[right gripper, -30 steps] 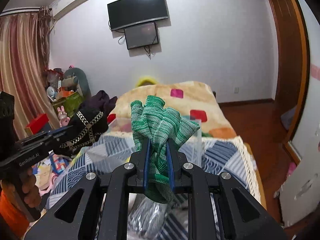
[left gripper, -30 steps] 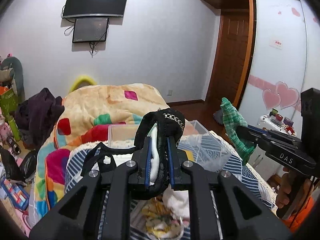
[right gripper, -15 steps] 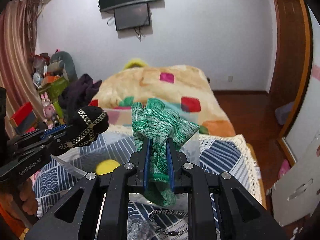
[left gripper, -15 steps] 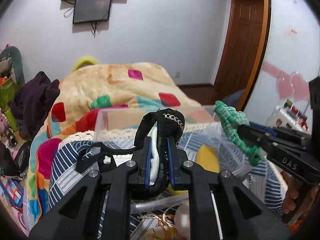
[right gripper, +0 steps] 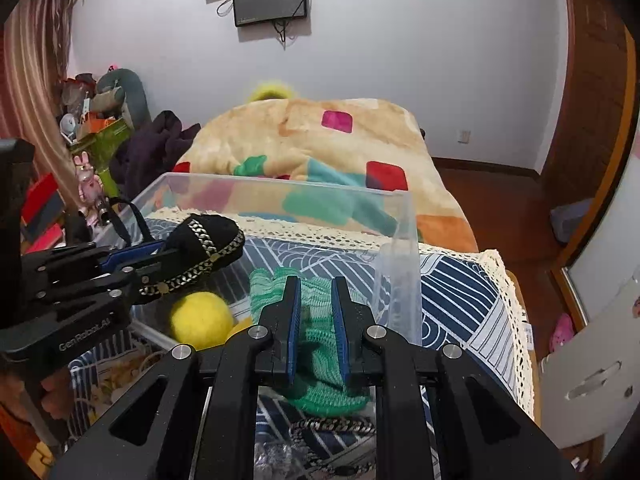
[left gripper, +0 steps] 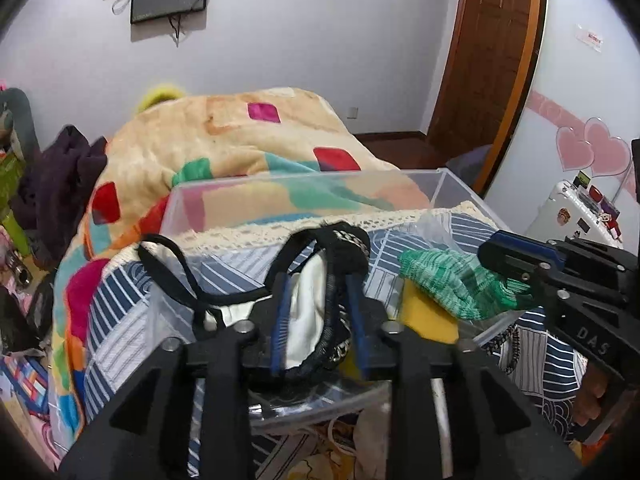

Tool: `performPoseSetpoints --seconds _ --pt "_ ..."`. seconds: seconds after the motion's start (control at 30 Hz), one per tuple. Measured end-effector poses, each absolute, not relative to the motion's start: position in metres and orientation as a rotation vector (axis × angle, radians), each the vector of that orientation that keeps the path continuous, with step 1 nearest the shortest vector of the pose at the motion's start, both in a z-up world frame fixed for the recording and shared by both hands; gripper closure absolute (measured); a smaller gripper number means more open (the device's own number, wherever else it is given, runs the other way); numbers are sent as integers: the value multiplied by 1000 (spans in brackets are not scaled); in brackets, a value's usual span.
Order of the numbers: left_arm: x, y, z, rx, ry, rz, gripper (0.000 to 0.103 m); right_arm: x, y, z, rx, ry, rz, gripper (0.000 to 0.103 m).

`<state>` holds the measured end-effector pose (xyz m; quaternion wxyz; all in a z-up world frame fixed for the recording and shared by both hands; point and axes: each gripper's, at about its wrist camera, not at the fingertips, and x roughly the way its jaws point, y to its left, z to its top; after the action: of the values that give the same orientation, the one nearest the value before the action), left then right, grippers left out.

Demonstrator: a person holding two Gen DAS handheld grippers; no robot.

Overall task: Organize soft objects
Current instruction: 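Place the black cap into the box while right tool places the green glove, then grasp the white cloth bag with left tool while right tool grasps the grey glove bag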

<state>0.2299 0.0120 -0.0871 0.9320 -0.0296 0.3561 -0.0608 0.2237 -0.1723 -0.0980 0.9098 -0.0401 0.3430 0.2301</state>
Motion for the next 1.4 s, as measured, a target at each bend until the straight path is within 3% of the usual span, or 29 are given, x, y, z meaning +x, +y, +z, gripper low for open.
performPoseSetpoints --seconds 0.13,0.2,0.27,0.33,0.53,0.97,1.27,1.4 --pt "216 10 -72 -21 669 -114 51 217 -176 -89 -75 687 488 82" --pt "208 11 -63 -20 645 -113 49 212 -178 -83 -73 666 496 73" --pt "198 12 -55 -26 627 -117 44 204 -181 -78 -76 638 491 57" --pt "187 13 -47 -30 605 -117 32 198 -183 -72 -76 608 493 50" --pt "156 7 -40 -17 574 -118 17 179 -191 -64 -62 556 489 26" --pt "122 -9 -80 -19 699 -178 16 152 -200 -98 -44 629 502 23" --pt "146 -28 -104 -10 789 -242 17 143 -207 -125 1 709 501 23" --pt "152 -30 -113 -16 803 -248 35 139 -206 -133 -14 726 486 23"
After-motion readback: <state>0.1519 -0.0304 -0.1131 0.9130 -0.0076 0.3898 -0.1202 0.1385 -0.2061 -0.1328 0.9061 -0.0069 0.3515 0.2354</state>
